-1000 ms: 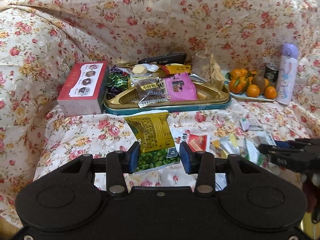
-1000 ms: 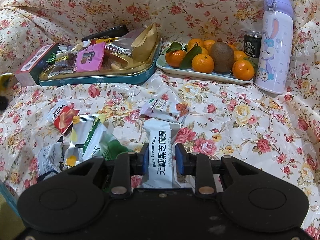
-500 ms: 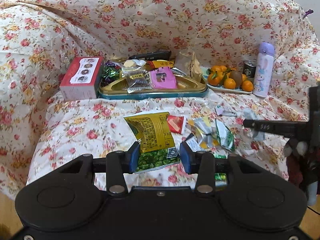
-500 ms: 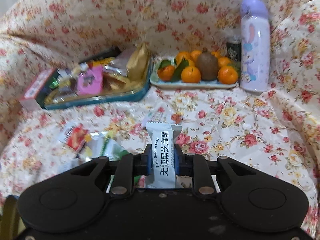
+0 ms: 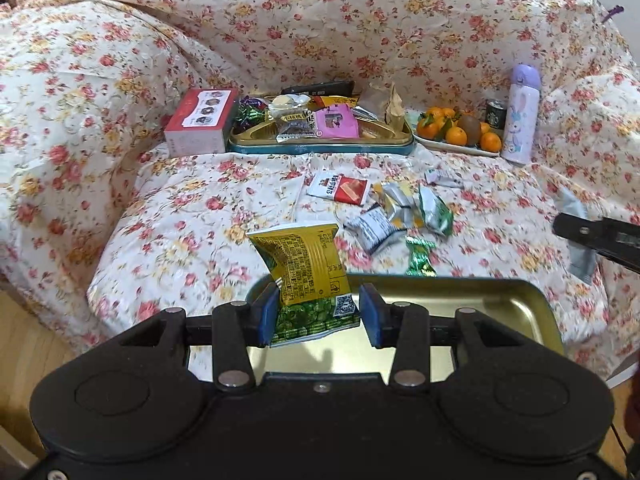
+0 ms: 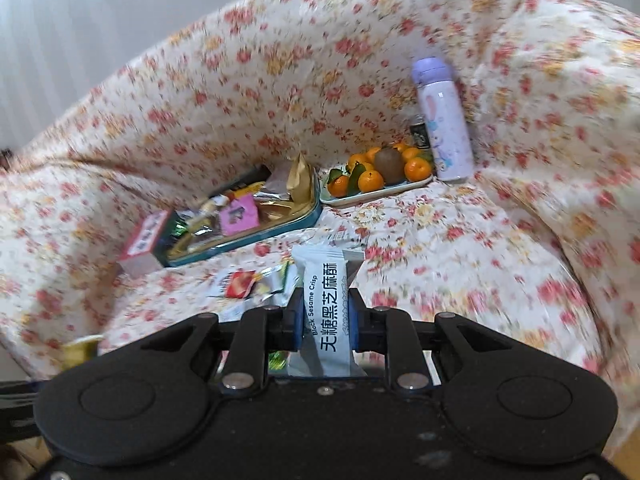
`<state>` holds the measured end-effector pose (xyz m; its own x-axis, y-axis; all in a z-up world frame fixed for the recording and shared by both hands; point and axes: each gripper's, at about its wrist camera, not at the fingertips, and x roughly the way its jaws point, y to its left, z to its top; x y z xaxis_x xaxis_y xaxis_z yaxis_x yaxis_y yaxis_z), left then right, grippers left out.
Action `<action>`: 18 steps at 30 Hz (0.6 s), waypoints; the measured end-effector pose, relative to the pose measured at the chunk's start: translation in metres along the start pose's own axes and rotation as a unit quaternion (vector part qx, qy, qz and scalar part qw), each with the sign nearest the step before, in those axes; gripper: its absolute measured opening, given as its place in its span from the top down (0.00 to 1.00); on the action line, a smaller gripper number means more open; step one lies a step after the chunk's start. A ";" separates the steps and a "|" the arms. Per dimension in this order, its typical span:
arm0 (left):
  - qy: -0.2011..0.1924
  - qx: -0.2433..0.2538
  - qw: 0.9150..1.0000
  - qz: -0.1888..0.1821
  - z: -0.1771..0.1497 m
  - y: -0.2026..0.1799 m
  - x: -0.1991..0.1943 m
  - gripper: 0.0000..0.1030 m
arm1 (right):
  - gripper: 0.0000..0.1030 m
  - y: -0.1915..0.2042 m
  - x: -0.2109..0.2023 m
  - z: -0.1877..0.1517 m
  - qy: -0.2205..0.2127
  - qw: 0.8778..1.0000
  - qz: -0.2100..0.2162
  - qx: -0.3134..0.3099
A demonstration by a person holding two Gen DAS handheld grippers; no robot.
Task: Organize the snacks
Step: 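Carry the yellow-green packet and white sesame-crisp packet over the empty gold tray with both tools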
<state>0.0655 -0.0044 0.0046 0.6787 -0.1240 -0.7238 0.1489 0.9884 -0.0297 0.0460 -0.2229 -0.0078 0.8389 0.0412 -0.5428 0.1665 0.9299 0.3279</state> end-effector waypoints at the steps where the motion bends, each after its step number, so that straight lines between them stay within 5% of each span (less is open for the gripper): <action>1: -0.001 0.000 1.000 0.001 -0.002 -0.002 -0.003 0.52 | 0.78 0.000 -0.013 -0.003 -0.005 1.000 0.001 0.003; 12: 0.012 -0.012 1.000 -0.008 -0.021 -0.016 -0.021 0.52 | 0.78 0.027 -0.098 -0.027 -0.062 0.997 0.008 -0.048; 18: 0.032 0.000 1.000 0.000 -0.038 -0.025 -0.021 0.52 | 0.78 0.044 -0.101 -0.048 -0.045 0.996 0.026 -0.077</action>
<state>0.0200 -0.0230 -0.0060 0.6320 -0.1184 -0.7659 0.1492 0.9884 -0.0296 -0.0565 -0.1688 0.0246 0.8886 0.0634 -0.4542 0.0469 0.9726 0.2275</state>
